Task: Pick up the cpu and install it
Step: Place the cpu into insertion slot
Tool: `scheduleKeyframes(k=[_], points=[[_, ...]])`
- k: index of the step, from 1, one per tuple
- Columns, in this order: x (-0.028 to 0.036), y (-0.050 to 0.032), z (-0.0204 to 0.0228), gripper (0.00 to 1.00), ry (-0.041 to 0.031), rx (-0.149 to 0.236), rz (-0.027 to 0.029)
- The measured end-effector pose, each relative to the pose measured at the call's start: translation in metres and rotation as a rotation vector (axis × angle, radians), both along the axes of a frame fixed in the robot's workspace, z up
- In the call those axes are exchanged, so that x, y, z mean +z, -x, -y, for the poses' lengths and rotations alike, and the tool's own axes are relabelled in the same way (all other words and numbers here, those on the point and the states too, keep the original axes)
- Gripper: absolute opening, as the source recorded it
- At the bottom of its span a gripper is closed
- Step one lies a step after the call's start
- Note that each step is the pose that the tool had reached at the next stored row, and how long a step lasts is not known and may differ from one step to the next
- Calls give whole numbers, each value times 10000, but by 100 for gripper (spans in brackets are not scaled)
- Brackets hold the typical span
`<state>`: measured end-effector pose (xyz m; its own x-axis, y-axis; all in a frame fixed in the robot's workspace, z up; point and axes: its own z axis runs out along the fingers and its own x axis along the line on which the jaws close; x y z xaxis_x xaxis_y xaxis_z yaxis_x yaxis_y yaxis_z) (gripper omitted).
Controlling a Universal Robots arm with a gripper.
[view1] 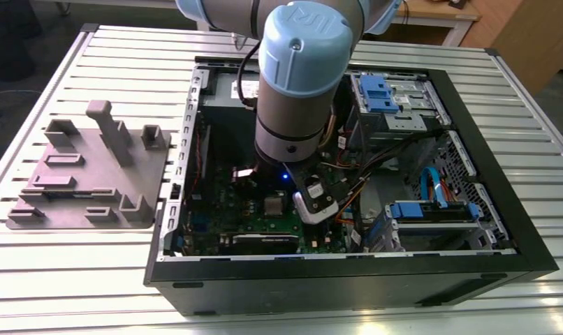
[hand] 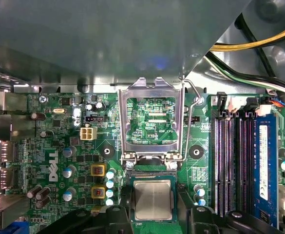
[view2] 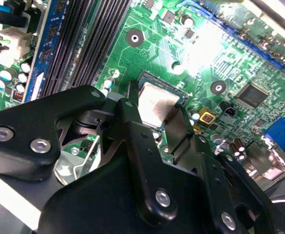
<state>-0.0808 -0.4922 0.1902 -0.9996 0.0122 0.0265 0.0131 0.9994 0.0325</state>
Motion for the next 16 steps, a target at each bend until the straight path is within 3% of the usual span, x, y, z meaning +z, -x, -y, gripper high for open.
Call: scheduleKeyframes(k=[4, 8, 16], points=[[3, 0, 0, 47, 1, 0, -2], [45, 1, 0, 47, -1, -1, -49], [13, 1, 1, 47, 0, -2, -55]])
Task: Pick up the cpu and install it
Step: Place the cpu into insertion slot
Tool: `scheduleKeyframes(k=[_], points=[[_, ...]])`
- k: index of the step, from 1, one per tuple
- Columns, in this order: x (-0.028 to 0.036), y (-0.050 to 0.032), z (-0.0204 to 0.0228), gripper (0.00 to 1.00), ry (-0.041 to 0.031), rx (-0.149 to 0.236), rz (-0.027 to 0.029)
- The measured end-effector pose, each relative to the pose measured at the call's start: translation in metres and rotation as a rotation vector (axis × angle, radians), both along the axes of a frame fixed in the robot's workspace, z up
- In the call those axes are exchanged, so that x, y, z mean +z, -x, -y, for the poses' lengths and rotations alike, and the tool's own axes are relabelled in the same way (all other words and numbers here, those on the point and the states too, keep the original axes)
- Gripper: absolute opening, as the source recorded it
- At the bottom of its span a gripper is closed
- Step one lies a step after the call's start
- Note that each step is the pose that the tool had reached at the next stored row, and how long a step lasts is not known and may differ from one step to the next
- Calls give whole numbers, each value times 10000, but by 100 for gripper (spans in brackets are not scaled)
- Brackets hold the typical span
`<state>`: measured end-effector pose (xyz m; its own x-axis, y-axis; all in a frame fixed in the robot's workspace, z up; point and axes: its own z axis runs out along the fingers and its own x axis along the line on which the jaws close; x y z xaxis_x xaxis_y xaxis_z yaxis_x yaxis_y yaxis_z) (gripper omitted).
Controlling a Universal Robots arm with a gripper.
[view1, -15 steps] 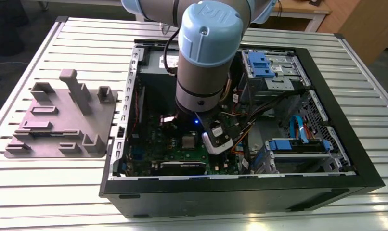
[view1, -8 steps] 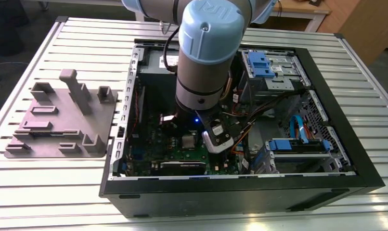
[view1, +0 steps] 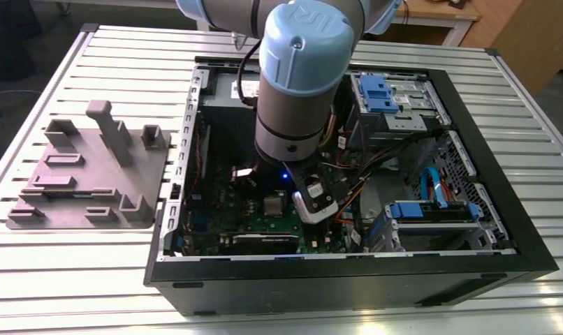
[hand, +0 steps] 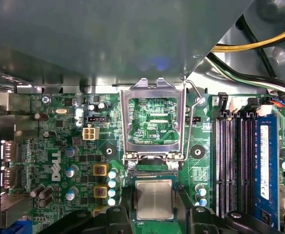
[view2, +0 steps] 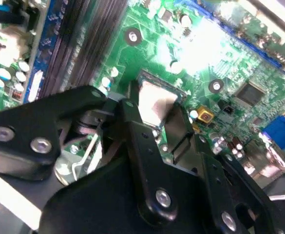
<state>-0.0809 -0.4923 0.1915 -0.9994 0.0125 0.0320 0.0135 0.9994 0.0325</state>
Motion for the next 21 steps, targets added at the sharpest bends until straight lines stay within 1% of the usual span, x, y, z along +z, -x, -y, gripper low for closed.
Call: scheduleKeyframes(k=[3, 4, 9, 11, 12, 16, 17, 19, 21], points=[[-10, -1, -1, 48, -4, 2, 3], [-12, -1, -1, 54, -3, 2, 3], [-16, -3, -1, 54, -2, 2, 2], [-16, -6, 0, 53, -3, 5, 7], [-16, -9, 0, 47, -2, 7, 5], [-11, -10, -1, 45, -4, 1, -2], [6, -11, -2, 45, -8, 2, -15], [53, -12, -1, 45, -3, 4, -65], [55, -15, -1, 45, -5, 2, -81]])
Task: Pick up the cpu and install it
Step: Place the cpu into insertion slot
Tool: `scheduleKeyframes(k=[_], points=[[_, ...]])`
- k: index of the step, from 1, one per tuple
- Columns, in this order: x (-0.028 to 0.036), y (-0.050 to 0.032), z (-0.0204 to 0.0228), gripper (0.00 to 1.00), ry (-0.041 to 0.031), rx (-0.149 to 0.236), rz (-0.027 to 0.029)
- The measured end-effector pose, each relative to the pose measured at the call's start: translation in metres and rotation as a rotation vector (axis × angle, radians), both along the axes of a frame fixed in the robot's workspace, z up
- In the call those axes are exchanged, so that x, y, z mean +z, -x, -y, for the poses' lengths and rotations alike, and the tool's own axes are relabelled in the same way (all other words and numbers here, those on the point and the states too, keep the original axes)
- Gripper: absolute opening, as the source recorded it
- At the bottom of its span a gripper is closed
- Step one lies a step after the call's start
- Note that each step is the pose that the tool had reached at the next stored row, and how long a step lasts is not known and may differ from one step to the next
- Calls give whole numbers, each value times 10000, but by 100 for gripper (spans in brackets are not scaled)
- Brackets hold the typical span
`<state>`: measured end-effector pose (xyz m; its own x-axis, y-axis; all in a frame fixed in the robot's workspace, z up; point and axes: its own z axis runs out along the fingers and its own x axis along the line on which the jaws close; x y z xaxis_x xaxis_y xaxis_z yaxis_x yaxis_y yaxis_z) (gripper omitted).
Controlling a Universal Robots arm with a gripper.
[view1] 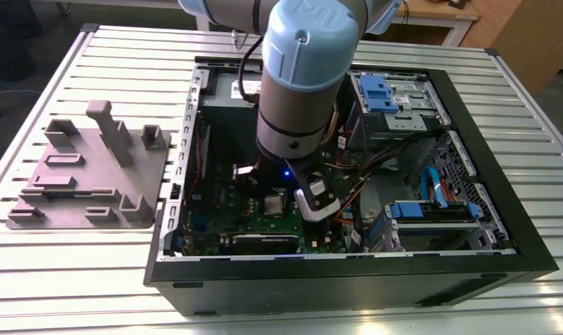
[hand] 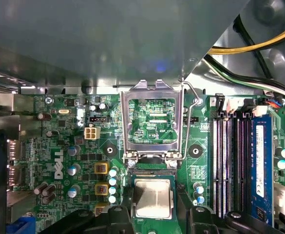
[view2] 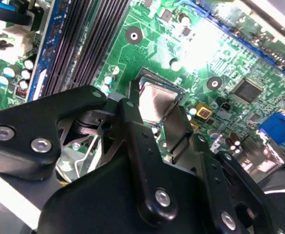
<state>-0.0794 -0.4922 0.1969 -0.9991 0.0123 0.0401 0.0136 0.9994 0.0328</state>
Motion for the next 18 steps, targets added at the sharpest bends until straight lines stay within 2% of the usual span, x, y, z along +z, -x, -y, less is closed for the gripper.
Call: scheduleKeyframes(k=[7, 18], points=[[-42, -6, 0, 45, 2, 1, 0], [-53, -6, 0, 45, 2, 0, -1]])
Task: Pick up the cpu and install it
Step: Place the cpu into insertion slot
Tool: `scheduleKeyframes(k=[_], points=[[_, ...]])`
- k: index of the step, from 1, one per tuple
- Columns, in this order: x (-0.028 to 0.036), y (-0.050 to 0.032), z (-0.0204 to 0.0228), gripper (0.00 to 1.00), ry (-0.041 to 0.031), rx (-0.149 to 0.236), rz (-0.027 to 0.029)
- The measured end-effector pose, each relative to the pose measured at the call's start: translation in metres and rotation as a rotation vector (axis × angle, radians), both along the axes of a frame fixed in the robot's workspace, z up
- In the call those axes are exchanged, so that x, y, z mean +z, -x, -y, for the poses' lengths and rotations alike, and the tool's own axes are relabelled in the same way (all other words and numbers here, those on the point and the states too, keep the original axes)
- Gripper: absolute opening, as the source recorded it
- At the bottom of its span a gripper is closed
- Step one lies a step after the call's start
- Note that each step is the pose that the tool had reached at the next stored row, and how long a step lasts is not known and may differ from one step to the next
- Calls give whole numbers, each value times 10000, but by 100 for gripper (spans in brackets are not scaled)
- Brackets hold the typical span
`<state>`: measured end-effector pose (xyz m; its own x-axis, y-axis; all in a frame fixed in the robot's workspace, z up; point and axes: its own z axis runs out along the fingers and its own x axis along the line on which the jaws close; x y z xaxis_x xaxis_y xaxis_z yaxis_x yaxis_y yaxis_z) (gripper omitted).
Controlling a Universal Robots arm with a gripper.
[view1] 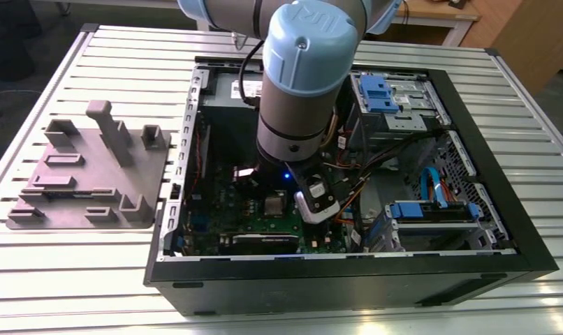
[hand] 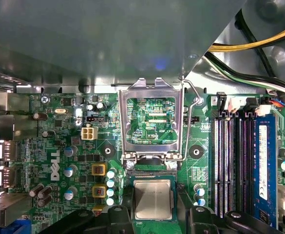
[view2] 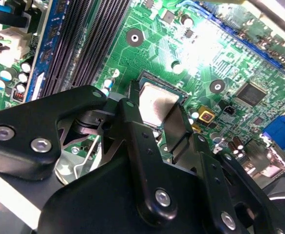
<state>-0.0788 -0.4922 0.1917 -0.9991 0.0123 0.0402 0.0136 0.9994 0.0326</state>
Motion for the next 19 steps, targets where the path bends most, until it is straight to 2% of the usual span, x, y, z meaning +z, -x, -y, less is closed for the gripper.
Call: scheduleKeyframes(k=[6, 11, 19], points=[[2, 1, 0, 45, 2, 1, 1], [2, 13, 0, 45, 42, -1, -2], [-6, 8, 0, 46, 40, -2, -1]])
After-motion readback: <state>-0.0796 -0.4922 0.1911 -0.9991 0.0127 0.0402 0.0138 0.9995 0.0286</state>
